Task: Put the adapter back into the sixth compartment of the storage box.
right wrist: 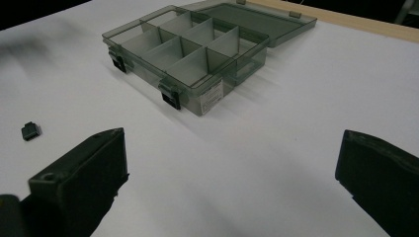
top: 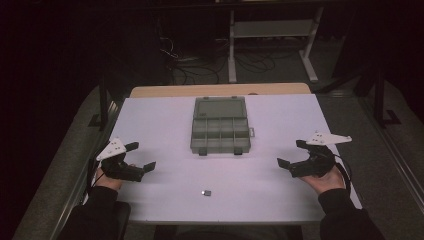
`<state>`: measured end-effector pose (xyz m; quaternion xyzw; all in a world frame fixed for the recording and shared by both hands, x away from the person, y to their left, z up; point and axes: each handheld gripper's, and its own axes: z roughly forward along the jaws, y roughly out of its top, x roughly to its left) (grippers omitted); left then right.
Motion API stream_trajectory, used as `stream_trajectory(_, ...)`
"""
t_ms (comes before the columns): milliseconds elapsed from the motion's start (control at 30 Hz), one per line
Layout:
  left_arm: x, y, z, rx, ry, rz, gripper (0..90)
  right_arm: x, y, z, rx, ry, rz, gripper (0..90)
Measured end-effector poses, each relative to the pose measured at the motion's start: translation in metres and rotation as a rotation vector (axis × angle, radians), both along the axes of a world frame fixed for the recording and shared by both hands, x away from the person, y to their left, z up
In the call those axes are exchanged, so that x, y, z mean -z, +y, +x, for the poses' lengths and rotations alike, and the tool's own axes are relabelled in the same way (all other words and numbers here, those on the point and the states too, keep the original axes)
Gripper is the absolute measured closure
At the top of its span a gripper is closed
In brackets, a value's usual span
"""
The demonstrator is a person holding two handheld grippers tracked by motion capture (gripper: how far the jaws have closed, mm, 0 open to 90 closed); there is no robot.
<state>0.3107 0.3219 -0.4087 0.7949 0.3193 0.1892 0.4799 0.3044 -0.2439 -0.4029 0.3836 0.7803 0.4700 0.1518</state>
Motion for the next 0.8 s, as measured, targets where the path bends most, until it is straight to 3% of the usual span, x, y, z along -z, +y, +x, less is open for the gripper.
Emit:
stream_trajectory(567, 0.001, 0.0, 0.001, -0.002, 0.004, 0.004, 0.0, -0.006, 0.01, 0.001, -0.033, -0.009, -0.04, 0.0)
stream_trajectory(800, 0.001, -0.001, 0.001, -0.001, 0.006, 0.011, 0.0, -0.014, 0.018, 0.003, -0.072, -0.001, -0.062, 0.0)
